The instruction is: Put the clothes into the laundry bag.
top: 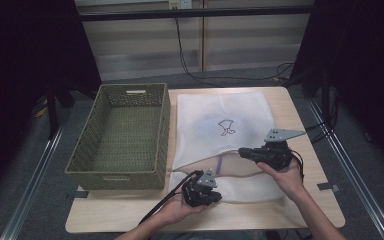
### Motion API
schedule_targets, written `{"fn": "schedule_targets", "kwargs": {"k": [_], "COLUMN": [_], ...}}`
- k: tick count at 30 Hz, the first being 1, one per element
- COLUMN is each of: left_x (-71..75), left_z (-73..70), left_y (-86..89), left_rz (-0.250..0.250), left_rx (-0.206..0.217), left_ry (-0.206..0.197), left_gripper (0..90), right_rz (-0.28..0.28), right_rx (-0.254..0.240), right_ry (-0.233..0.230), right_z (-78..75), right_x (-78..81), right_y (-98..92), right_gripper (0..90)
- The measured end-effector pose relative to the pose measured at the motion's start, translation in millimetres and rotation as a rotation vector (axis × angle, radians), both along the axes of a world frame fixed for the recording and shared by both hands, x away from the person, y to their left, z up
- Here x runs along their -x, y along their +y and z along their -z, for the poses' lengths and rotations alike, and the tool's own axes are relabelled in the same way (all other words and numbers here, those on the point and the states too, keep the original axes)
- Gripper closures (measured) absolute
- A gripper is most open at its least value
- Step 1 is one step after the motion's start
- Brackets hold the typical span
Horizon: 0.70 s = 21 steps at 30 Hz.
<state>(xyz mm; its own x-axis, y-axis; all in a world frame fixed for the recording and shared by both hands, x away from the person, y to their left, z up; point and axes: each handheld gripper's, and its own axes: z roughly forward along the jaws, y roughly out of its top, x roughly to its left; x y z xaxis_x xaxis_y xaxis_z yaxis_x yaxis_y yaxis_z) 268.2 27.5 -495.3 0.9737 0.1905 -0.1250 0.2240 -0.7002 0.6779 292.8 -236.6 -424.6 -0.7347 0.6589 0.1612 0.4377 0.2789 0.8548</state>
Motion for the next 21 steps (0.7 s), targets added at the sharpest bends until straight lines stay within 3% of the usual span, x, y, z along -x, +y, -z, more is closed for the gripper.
{"fn": "schedule_targets", "kwargs": {"k": [4, 6, 7, 19, 21], "left_x": [1.4, 1.6, 1.3, 1.9, 1.9], "left_z": [-2.3, -2.3, 0.4, 0.5, -0.8], "left_y": [-0.1, -0.1, -0.4, -1.2, -1.6], "left_rz": [-0.015, -0.016, -0.007, -0.025, -0.026], "left_rx": [-0.040, -0.040, 0.003, 0.002, -0.016], "left_ry": [-0.031, -0.032, -0.012, -0.010, -0.013], "left_gripper": [86.1, 86.1, 86.1, 86.1, 86.1], "right_rz": [-0.010, -0.011, -0.011, -0.037, -0.037], "right_rx": [0.003, 0.005, 0.009, 0.032, 0.035], "right_ry": [0.013, 0.015, 0.014, 0.036, 0.048], "right_z": [5.0, 6.4, 7.0, 18.1, 22.4], "right_x": [2.8, 4.5, 5.7, 18.1, 18.7], "right_y": [-0.9, -0.6, -0.5, 3.0, 2.4], "right_gripper": [88.8, 88.8, 88.8, 88.8, 88.8]}}
